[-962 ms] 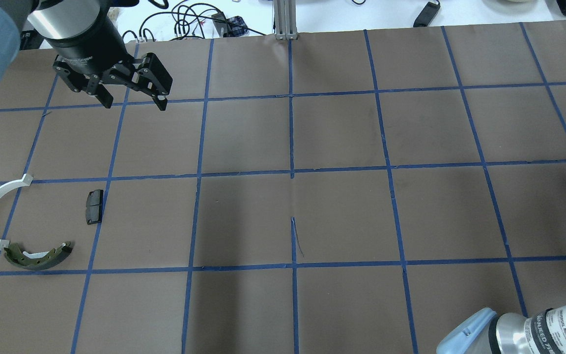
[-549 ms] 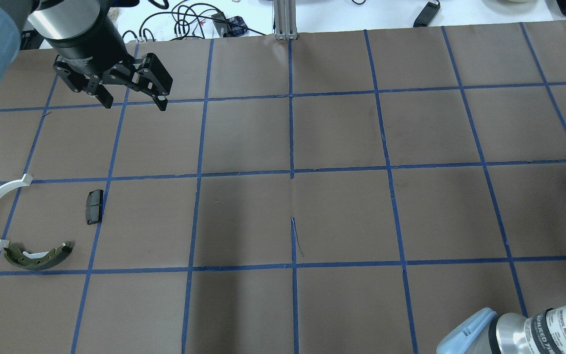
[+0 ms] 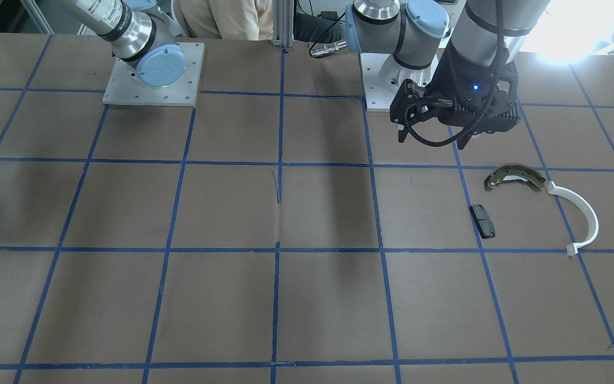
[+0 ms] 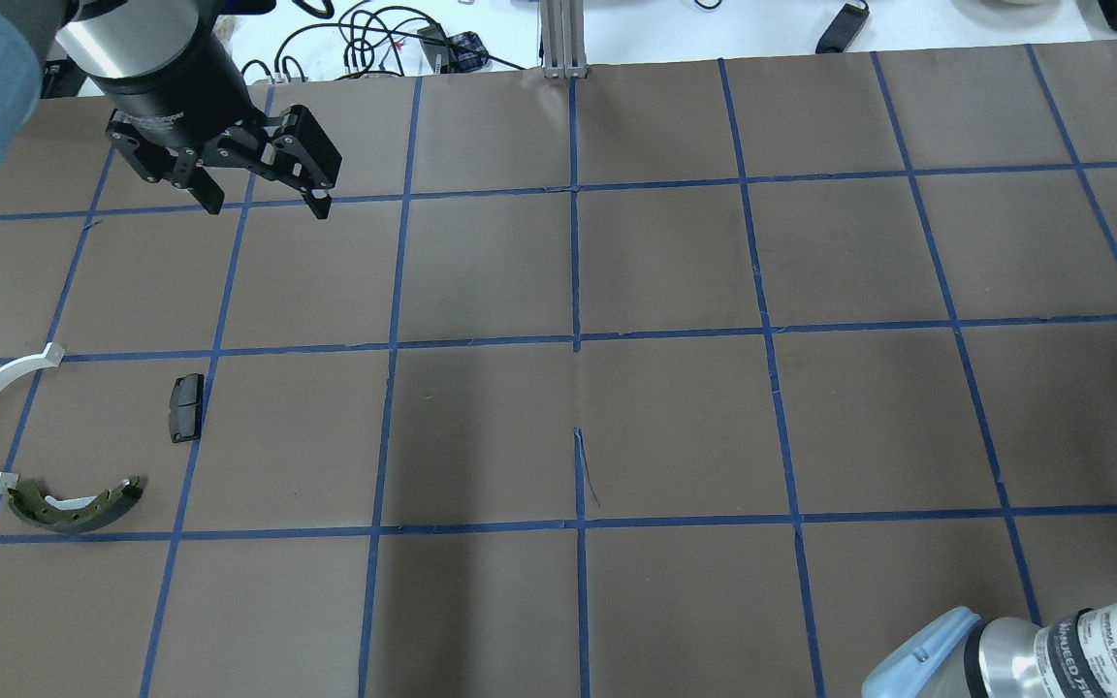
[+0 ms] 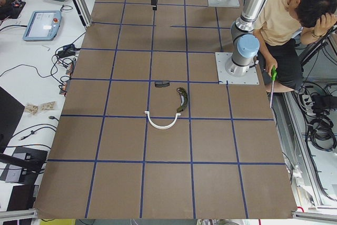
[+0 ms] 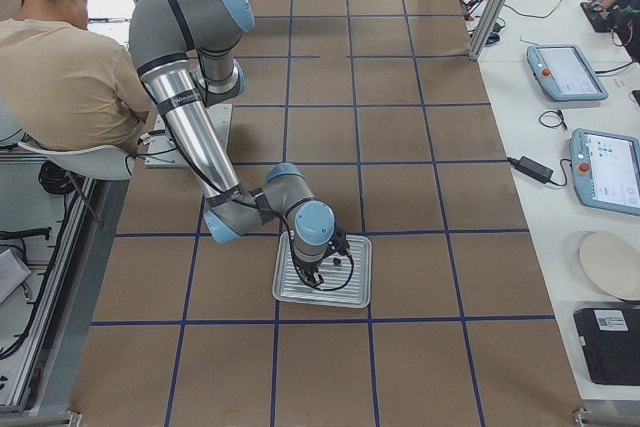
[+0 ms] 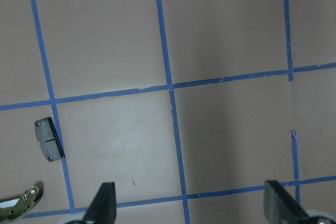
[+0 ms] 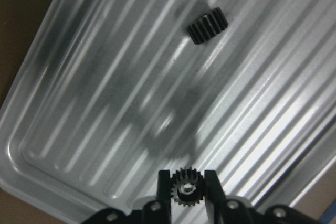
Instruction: Place bearing gear from tray to pile
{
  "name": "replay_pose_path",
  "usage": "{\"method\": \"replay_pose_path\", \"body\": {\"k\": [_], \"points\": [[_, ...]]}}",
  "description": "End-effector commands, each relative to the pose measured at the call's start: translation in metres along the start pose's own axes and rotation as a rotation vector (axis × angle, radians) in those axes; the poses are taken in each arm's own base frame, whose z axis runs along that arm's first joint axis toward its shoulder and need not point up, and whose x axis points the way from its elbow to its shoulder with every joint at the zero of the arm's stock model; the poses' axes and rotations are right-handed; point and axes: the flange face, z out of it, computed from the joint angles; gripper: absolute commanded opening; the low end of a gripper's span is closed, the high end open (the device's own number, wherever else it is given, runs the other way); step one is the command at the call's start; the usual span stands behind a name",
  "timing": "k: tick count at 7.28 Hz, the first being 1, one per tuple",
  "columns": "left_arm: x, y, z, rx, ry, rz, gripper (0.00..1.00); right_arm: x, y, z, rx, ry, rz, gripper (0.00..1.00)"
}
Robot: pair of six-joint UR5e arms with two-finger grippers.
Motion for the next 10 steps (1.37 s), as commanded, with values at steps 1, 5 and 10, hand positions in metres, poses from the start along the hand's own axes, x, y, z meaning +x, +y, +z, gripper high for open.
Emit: {"method": "replay_pose_path", "body": {"k": [1, 5, 10], "points": [[-0.001, 0.000, 0.000, 0.000, 0.001, -0.001, 1.00, -0.041, -0.024, -0.103, -0.001, 0.046, 0.048, 0.00], [-0.001, 0.000, 0.000, 0.000, -0.001, -0.001, 1.00, -0.208, -0.128, -0.237, -0.046, -0.033, 0.346, 0.00], [-0.001, -0.001, 0.001, -0.002, -0.002, -0.001, 1.00, -0.438, -0.301, -0.281, -0.055, -0.178, 0.722, 0.00]]}}
